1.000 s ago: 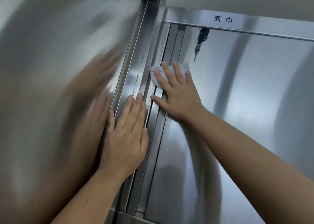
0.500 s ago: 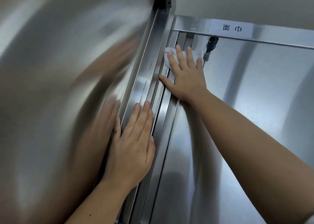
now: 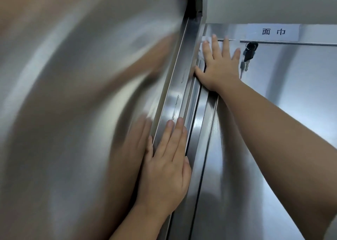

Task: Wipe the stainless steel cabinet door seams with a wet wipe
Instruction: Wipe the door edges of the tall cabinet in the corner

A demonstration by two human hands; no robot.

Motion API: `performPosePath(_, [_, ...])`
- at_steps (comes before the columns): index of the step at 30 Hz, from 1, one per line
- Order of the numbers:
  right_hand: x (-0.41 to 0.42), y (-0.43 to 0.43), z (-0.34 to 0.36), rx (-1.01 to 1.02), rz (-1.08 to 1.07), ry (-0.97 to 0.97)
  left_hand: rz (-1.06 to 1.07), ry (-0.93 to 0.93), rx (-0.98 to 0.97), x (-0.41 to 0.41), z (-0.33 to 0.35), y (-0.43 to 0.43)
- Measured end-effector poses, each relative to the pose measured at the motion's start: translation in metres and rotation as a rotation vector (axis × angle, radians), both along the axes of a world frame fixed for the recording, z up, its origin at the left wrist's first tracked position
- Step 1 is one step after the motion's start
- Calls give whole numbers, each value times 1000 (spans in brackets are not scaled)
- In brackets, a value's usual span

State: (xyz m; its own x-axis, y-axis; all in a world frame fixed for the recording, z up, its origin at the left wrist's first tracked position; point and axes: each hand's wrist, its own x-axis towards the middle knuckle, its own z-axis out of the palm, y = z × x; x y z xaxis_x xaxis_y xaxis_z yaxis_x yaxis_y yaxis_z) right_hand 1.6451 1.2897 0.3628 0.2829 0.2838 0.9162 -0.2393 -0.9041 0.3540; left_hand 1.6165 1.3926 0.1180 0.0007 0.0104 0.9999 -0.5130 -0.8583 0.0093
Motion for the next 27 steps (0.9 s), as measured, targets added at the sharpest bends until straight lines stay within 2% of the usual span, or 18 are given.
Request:
performPosePath(8, [-7,-14,-54,-84,100,43,14,8,1,0,-1,0])
performPosePath(15, [-25,-36,-115,-173,41,168,51,6,6,1,-3,-2])
performPosePath(27, [-44,-55,-209,-180,50,338,2,62,16,1,-12,-3])
